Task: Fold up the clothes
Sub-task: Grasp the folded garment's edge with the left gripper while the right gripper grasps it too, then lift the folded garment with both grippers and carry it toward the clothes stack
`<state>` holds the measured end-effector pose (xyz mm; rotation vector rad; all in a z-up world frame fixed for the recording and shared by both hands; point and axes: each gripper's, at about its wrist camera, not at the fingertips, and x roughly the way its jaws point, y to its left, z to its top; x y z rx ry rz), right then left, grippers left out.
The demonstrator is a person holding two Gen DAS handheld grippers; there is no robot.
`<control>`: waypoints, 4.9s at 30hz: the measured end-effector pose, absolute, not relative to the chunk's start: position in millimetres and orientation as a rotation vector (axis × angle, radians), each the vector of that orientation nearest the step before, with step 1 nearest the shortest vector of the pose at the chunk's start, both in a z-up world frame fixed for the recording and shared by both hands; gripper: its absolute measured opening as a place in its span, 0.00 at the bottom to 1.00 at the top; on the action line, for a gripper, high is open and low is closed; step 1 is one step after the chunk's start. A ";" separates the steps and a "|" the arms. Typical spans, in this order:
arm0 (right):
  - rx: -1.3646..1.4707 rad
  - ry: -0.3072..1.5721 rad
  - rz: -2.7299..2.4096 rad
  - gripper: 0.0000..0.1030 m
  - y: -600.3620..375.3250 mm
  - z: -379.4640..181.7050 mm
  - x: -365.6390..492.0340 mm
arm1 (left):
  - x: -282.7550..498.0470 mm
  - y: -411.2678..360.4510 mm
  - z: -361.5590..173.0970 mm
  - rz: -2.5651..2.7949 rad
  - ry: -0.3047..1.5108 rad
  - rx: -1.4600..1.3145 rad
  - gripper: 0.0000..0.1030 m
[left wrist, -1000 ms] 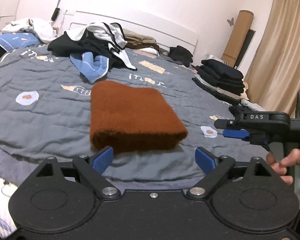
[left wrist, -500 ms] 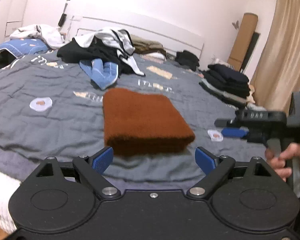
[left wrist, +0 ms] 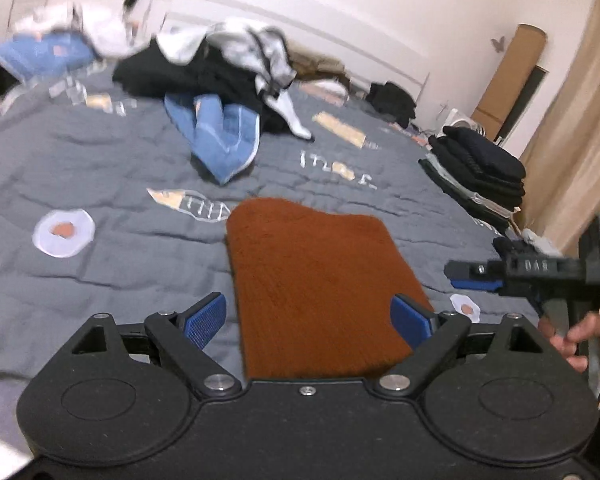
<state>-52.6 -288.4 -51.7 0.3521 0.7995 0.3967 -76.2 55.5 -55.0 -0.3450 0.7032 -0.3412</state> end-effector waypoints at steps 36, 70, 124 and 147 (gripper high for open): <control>0.608 1.023 0.550 0.57 -322.1 -112.1 -37.1 | 81.0 51.8 -143.8 -0.535 0.912 -0.589 0.79; 0.816 1.078 0.873 1.00 -270.8 -153.8 1.4 | 85.6 55.8 -153.0 -0.549 0.921 -0.630 0.79; 0.806 0.806 0.485 0.42 -376.3 -76.0 -230.7 | -130.7 -83.1 -55.4 -0.788 0.551 -0.460 0.42; 0.752 0.863 0.521 0.42 -453.8 -76.1 -249.7 | -161.2 -155.8 -65.6 -0.726 0.538 -0.482 0.42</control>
